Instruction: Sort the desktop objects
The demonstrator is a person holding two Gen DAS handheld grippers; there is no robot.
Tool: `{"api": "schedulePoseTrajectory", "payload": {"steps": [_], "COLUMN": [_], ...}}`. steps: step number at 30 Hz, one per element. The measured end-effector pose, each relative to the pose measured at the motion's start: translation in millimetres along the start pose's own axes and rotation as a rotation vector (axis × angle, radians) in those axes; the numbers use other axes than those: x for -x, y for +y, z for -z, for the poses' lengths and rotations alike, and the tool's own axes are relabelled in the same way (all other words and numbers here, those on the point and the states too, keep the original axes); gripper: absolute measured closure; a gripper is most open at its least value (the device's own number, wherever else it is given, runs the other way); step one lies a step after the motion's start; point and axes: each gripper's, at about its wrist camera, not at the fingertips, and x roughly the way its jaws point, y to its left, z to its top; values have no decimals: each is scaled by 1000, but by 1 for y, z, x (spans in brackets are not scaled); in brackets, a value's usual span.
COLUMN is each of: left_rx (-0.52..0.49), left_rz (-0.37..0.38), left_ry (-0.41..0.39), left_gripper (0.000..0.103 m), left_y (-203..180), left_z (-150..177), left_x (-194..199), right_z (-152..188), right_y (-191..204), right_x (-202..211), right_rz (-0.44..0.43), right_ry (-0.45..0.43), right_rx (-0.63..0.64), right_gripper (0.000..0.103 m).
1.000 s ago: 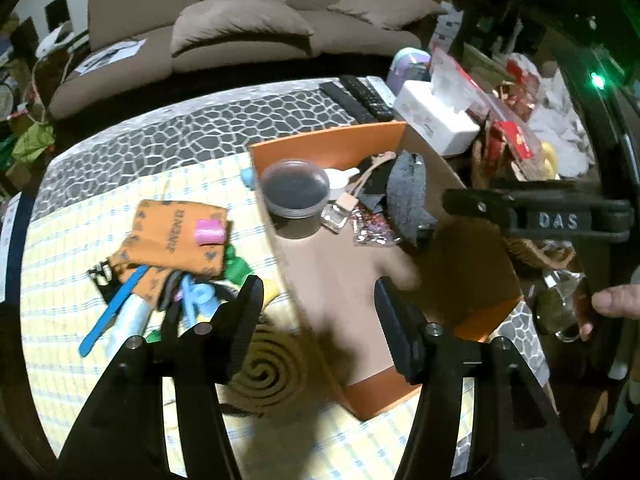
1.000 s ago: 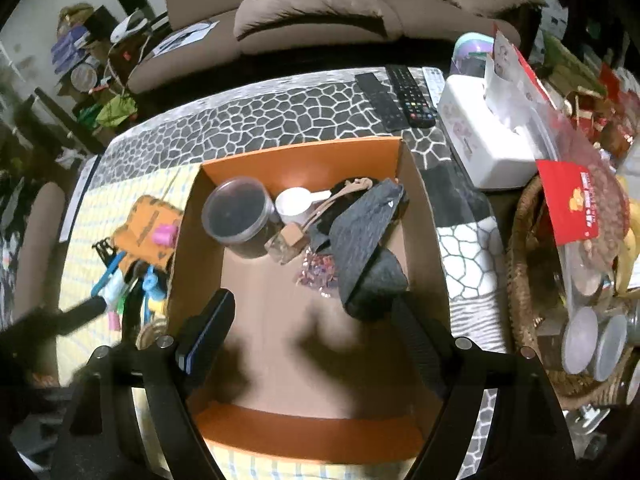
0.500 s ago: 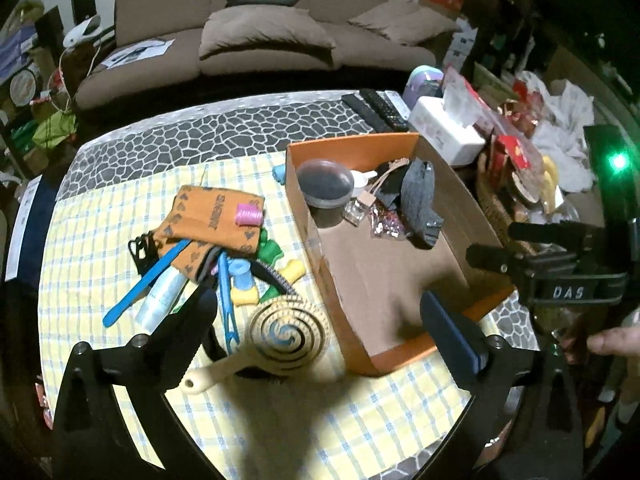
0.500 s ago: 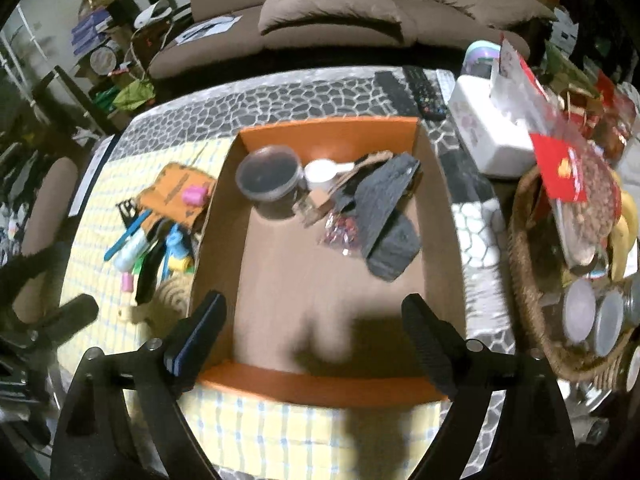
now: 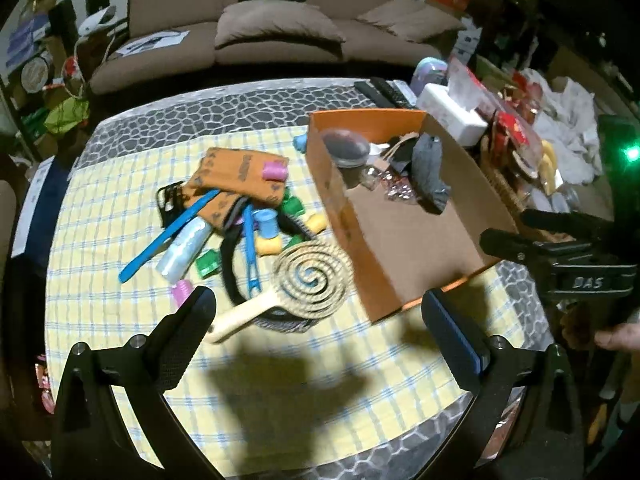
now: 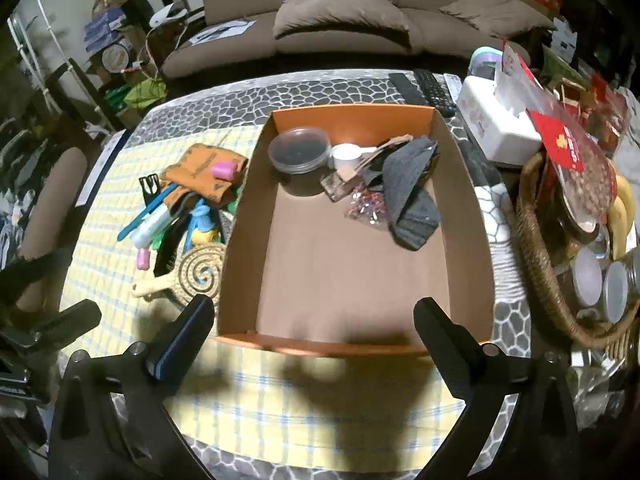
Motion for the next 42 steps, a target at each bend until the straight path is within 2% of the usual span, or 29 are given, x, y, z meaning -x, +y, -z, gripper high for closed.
{"api": "schedulePoseTrajectory", "payload": {"steps": [3, 9, 16, 25, 32, 42], "left_rx": [19, 52, 80, 71, 54, 96], "left_rz": [-5, -33, -29, -78, -119, -117], "left_ry": [-7, -45, -69, -136, -171, -162], "left_gripper": [0, 0, 0, 0, 0, 0], "left_y": [12, 38, 61, 77, 90, 128], "left_z": [7, 19, 32, 43, 46, 55], "left_x": [8, 31, 50, 74, 82, 67], "right_z": [7, 15, 26, 32, 30, 28], "right_y": [9, 31, 67, 117, 152, 189], "right_x": [4, 18, 36, 50, 51, 28], "right_rz": [-15, 17, 84, 127, 90, 3], "right_ry": [-25, -88, -178, -270, -295, -258], "right_rx": [-14, 17, 98, 219, 265, 262], "right_gripper": [1, 1, 1, 1, 0, 0]}}
